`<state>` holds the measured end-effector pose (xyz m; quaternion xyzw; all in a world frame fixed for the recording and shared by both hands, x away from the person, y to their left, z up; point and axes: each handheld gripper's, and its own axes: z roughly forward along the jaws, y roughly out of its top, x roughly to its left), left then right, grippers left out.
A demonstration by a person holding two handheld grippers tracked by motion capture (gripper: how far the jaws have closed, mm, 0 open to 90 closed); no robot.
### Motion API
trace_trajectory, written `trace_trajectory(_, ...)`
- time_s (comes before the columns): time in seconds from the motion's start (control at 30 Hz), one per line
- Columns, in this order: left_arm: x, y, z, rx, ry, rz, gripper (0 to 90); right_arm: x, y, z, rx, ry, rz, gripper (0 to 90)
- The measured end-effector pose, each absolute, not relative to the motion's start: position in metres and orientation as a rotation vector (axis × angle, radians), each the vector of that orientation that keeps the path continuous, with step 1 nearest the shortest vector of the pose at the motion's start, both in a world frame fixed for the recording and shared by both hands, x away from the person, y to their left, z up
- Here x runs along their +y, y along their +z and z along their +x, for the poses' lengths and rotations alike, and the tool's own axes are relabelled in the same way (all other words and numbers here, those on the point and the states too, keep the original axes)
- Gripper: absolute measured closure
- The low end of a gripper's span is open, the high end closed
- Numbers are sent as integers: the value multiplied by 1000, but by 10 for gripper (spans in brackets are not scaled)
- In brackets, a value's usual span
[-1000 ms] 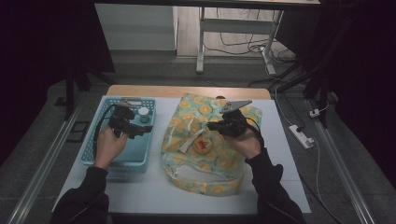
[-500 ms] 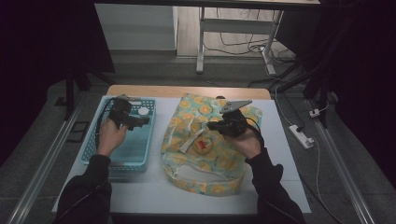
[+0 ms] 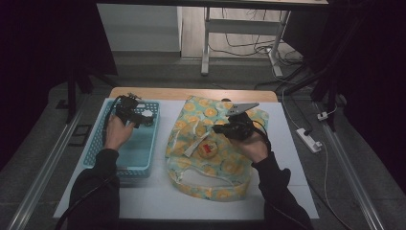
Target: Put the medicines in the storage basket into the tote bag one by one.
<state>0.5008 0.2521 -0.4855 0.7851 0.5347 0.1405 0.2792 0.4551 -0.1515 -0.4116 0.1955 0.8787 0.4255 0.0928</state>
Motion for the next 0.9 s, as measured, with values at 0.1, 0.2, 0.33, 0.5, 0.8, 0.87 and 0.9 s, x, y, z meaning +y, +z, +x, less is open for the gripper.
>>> trace_trajectory(0.1, 251, -488, 506, 1447, 349, 2096, 1, -152, -411, 455, 2608, 1263, 578, 900)
trace_trajectory(0.2, 249, -491, 510, 1436, 322, 2095, 8, -152, -411, 455, 2606, 1266, 578, 900)
trace_trajectory(0.33, 246, -495, 515, 1455, 337, 2122, 53, -152, -411, 455, 2605, 1267, 577, 900)
trace_trajectory(0.5, 247, -496, 517, 1468, 337, 2123, 192, -152, -411, 455, 2603, 1268, 579, 900)
trace_trajectory(0.8, 248, -497, 518, 1468, 301, 2137, 416, -152, -411, 455, 2603, 1267, 575, 900)
trace_trajectory(0.87, 247, -498, 519, 1466, 293, 2142, 466, -152, -411, 455, 2603, 1267, 577, 900)
trace_trajectory(0.9, 247, -497, 518, 1467, 296, 2142, 491, -152, -411, 455, 2603, 1266, 577, 900)
